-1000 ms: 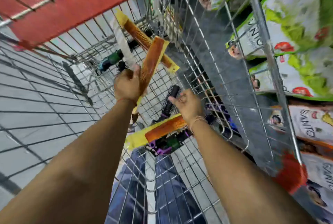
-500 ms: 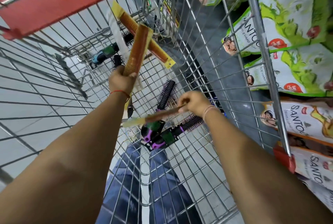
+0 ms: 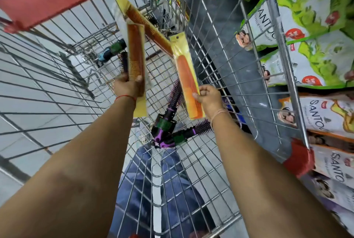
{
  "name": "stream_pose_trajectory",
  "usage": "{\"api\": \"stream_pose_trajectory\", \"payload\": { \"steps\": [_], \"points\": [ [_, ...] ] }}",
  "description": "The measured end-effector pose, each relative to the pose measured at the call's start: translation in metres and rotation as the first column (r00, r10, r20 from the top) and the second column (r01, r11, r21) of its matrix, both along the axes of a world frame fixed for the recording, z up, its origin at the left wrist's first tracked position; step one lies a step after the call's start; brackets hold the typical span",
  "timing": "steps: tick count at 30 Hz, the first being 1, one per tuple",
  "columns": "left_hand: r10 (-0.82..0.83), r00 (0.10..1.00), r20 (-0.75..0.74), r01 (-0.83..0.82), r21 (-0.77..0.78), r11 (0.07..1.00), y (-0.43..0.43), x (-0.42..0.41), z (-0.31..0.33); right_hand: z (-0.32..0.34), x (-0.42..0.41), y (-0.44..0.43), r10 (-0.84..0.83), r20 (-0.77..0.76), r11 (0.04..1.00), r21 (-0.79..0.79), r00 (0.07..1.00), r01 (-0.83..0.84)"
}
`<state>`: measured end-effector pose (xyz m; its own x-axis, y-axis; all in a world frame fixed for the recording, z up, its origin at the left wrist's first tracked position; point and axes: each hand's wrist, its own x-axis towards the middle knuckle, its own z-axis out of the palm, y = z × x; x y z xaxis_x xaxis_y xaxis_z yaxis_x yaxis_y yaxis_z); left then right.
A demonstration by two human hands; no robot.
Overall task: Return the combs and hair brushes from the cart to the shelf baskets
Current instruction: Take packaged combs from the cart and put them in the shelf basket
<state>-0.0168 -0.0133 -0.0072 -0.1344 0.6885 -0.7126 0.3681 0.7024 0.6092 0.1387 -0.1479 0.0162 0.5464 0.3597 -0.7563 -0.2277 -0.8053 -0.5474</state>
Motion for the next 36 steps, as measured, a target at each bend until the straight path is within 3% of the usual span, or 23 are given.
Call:
{"api": "stream_pose_trajectory", "payload": {
  "steps": [3,6,10,13,15,20,24,28,30,33,36],
  "points": [
    [-0.162,0.987,0.008,0.162,-0.09,0.983,-0.014,0.002,-0.004,-0.002,-0.01,0.008,0.06,-0.036,0.995,-0.081,0.998,-0.062],
    [-0.36,0.932,-0.042,0.348,-0.18,0.92,-0.021,0.0,0.0,0.005,-0.015,0.008,0.004,-0.043,0.996,-0.084,0.999,-0.008],
    [-0.357,0.91,0.211,0.396,-0.184,0.9,-0.021,0.002,0.031,0.034,-0.018,-0.004,-0.045,-0.081,0.997,0.055,0.996,0.05],
    [-0.37,0.841,0.395,0.454,-0.142,0.88,-0.022,0.003,0.066,0.072,-0.018,-0.014,-0.117,-0.165,0.969,0.195,0.979,0.149],
    [-0.416,0.754,0.509,0.527,-0.089,0.845,-0.028,0.008,0.095,0.104,-0.016,-0.022,-0.109,-0.196,0.952,0.261,0.975,0.159],
    [-0.545,0.425,0.723,0.711,0.106,0.695,-0.037,0.037,0.193,0.201,-0.006,-0.051,-0.163,-0.213,0.833,0.493,0.963,0.25],
    [-0.559,0.144,0.817,0.802,0.235,0.549,-0.068,0.074,0.28,0.286,0.001,-0.107,-0.24,-0.218,0.684,0.653,0.946,0.324],
    [-0.604,-0.094,0.791,0.853,0.377,0.361,-0.133,0.122,0.35,0.35,0.007,-0.192,-0.389,-0.091,0.605,0.725,0.917,0.329],
    [-0.612,-0.137,0.779,0.865,0.395,0.31,-0.166,0.152,0.374,0.372,0.01,-0.238,-0.495,-0.076,0.523,0.77,0.866,0.366],
    [-0.64,-0.276,0.717,0.844,0.499,0.196,-0.235,0.182,0.415,0.398,0.017,-0.308,-0.682,-0.075,0.355,0.836,0.727,0.419],
    [-0.698,-0.32,0.641,0.838,0.534,0.107,-0.299,0.217,0.438,0.416,0.032,-0.372,-0.814,-0.048,0.246,0.874,0.579,0.419]
  ]
}}
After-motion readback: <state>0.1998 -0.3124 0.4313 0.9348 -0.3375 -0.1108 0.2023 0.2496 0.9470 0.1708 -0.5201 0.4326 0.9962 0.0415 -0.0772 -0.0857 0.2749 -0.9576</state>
